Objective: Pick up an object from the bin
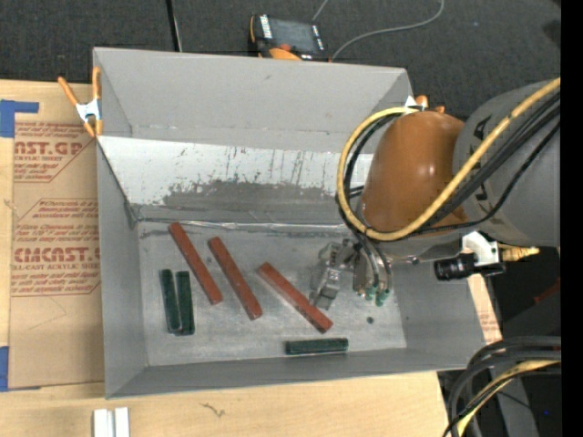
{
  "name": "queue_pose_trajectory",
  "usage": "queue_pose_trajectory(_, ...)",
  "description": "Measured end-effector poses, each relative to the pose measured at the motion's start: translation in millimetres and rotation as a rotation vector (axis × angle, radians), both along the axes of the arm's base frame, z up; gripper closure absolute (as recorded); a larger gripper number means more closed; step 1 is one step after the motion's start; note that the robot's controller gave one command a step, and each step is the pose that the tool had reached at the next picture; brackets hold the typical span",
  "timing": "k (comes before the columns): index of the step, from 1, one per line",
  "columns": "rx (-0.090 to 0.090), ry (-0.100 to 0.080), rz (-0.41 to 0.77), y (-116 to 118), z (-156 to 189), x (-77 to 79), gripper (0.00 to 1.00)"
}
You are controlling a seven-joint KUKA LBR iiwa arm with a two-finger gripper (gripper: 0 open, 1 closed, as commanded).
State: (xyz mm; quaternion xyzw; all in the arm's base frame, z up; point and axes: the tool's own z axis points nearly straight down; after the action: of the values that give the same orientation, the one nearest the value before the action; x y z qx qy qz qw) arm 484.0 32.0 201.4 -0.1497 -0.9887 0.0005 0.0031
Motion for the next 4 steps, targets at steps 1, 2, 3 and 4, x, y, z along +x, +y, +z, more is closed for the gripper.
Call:
queue_pose_trajectory(1,0.0,-0.006,0.0,-1,2,2.4,0.0)
queue_pose_trajectory(2,0.001,-0.007,0.253,6,-133,21.0,0.0)
queue_pose_trajectory(3,0.002,-0.017,0.252,7,-128,23.7,1.0)
queue_pose_trajectory(4,0.001,-0.013,0.252,6,-130,22.2,0.0)
